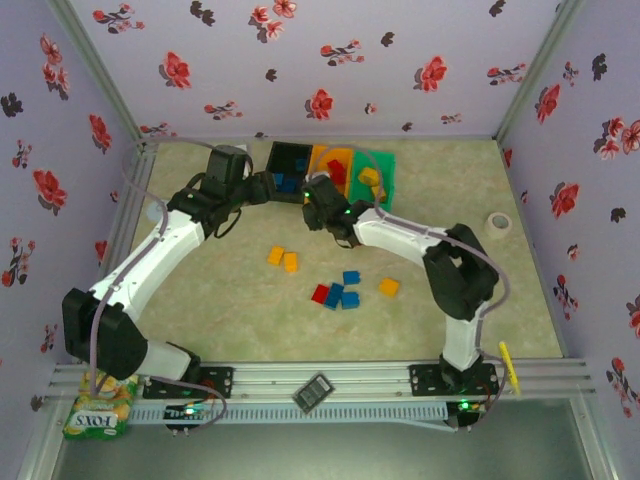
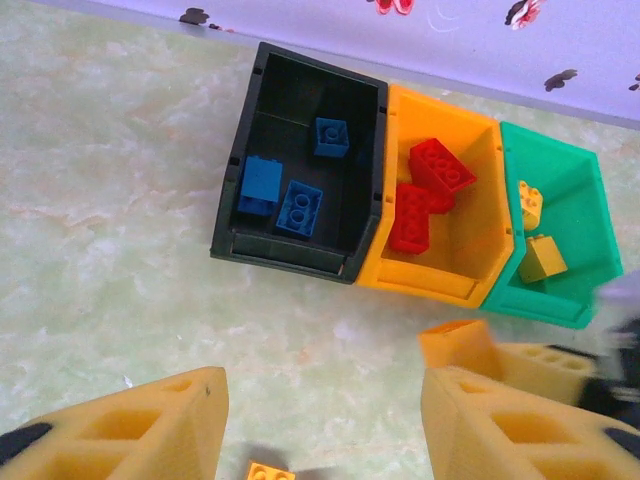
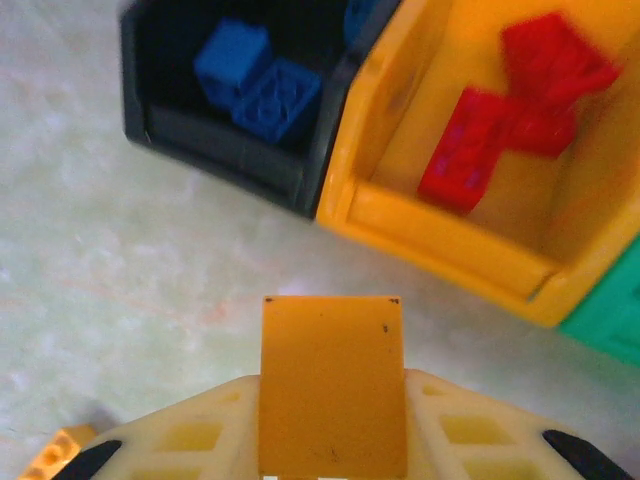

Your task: Sort the legos into containers by color

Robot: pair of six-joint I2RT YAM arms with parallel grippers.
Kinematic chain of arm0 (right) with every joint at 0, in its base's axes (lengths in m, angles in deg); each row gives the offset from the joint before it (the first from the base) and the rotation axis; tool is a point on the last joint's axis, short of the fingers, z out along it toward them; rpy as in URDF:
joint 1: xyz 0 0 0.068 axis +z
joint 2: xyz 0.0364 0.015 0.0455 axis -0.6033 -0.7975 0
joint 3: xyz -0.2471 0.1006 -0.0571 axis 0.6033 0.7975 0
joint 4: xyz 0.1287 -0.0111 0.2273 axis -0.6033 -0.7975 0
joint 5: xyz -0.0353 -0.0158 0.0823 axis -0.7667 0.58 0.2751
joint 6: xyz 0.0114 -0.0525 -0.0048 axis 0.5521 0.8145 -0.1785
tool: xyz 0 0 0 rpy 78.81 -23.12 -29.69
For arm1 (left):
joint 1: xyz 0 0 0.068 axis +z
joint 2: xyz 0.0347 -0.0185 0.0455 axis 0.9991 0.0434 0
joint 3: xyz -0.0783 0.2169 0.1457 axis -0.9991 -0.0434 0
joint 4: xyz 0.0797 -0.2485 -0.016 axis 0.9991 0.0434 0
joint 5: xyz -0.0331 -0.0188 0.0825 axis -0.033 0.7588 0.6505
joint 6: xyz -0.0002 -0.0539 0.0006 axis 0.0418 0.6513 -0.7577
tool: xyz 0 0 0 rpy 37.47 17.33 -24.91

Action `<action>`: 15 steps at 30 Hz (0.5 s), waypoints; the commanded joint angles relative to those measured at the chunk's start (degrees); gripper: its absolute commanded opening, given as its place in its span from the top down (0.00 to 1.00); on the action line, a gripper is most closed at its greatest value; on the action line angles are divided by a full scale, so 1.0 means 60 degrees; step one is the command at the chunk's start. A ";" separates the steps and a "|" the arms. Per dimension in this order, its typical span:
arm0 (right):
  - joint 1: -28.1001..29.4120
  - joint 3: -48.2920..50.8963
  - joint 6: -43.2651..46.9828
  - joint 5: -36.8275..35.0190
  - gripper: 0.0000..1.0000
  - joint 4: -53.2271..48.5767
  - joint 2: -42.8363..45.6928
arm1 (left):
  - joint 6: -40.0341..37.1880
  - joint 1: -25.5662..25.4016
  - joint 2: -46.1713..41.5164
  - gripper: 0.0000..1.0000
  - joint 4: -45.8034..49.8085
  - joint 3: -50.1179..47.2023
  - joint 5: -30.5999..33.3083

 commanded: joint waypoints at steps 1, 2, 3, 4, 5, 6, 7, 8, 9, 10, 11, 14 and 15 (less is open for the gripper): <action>-0.0172 0.0115 0.0538 -0.0925 0.66 -0.0325 0.0725 | -0.0075 -0.0048 -0.0224 0.45 -0.0027 -0.0091 0.0187; -0.0285 0.0136 0.0585 -0.0963 0.66 -0.0366 0.0901 | -0.0071 -0.0051 -0.0220 0.46 -0.0022 -0.0087 0.0184; -0.0451 0.0193 0.0592 -0.0974 0.66 -0.0387 0.1058 | -0.0064 -0.0063 -0.0220 0.45 -0.0019 -0.0102 0.0184; -0.0616 0.0255 0.0602 -0.0986 0.66 -0.0357 0.1179 | -0.0052 -0.0050 -0.0227 0.45 -0.0030 -0.0117 0.0173; -0.0808 0.0340 0.0625 -0.0982 0.66 -0.0301 0.1315 | -0.0021 -0.0049 -0.0233 0.46 -0.0037 -0.0134 0.0174; -0.1042 0.0388 0.0633 -0.0949 0.66 -0.0254 0.1418 | 0.0070 -0.0052 -0.0234 0.46 -0.0069 -0.0184 0.0172; -0.1259 0.0412 0.0646 -0.0935 0.66 -0.0236 0.1486 | 0.0145 -0.0065 -0.0260 0.46 -0.0119 -0.0252 0.0135; -0.1525 0.0414 0.0652 -0.0862 0.66 -0.0233 0.1537 | 0.0186 -0.0078 -0.0279 0.45 -0.0171 -0.0364 0.0076; -0.1773 0.0419 0.0647 -0.0760 0.66 -0.0224 0.1569 | 0.0207 -0.0105 -0.0278 0.45 -0.0163 -0.0451 0.0070; -0.1978 0.0399 0.0647 -0.0746 0.66 -0.0249 0.1551 | 0.0200 -0.0107 -0.0282 0.46 -0.0162 -0.0496 0.0070; -0.2199 0.0392 0.0639 -0.0478 0.66 -0.0243 0.1535 | 0.0174 -0.0123 -0.0264 0.45 -0.0113 -0.0531 0.0070; -0.2787 0.0324 0.0534 -0.0099 0.66 -0.0195 0.1342 | 0.0164 -0.0117 -0.0270 0.46 -0.0034 -0.0533 0.0129; -0.2977 0.0262 0.0493 0.0095 0.66 -0.0170 0.1230 | 0.0171 -0.0122 -0.0293 0.46 -0.0041 -0.0537 0.0129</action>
